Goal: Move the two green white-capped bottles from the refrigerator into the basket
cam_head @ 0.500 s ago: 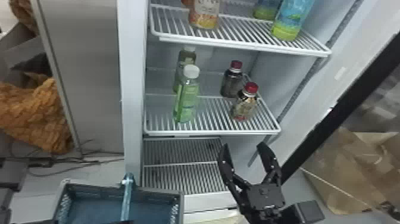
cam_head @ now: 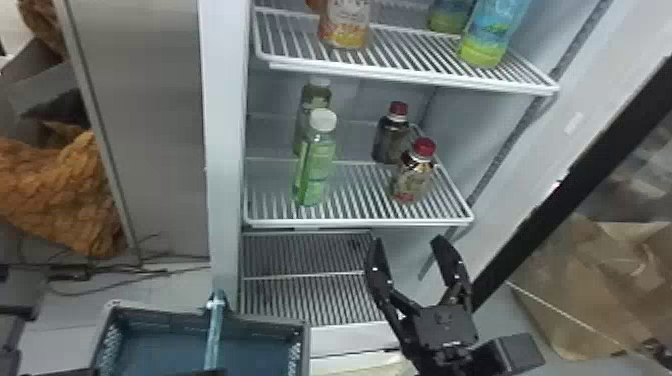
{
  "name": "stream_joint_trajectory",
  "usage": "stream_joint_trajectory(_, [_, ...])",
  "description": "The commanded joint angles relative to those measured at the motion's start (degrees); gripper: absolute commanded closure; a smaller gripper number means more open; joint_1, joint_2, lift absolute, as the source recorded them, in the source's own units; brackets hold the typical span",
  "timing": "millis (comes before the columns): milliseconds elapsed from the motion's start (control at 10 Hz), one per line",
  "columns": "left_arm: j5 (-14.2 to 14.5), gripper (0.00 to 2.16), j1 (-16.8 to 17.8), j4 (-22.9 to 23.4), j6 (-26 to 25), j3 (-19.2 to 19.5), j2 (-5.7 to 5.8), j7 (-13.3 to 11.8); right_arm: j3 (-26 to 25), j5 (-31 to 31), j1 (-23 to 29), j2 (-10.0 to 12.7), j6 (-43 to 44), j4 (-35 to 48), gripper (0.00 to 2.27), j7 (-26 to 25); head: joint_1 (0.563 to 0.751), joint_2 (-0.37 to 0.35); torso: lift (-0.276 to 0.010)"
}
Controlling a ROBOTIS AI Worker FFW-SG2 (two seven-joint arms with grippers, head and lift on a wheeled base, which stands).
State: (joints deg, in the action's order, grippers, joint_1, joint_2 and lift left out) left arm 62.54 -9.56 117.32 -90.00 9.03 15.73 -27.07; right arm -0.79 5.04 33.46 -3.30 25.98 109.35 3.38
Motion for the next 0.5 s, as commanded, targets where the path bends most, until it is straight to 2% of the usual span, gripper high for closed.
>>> stream_joint_trajectory(0, [0.1, 1.20, 0.0, 0.0, 0.0, 0.0, 0.00, 0.0, 0.1, 0.1, -0.3, 0.0, 0.0, -0.2, 0.20, 0.0, 0.695, -0.283, -0.263])
stream_joint_trajectory(200, [0.0, 1.20, 0.0, 0.0, 0.0, 0.0, 0.00, 0.0, 0.3, 0.2, -1.0, -0.1, -0.1, -0.6, 0.19, 0.0, 0.695, -0.281, -0.263])
stream_joint_trajectory(400, [0.0, 1.20, 0.1, 0.0, 0.0, -0.1, -0.09, 0.0, 0.9, 0.4, -3.2, -0.4, -0.7, -2.1, 0.08, 0.7, 0.695, -0.274, -0.263])
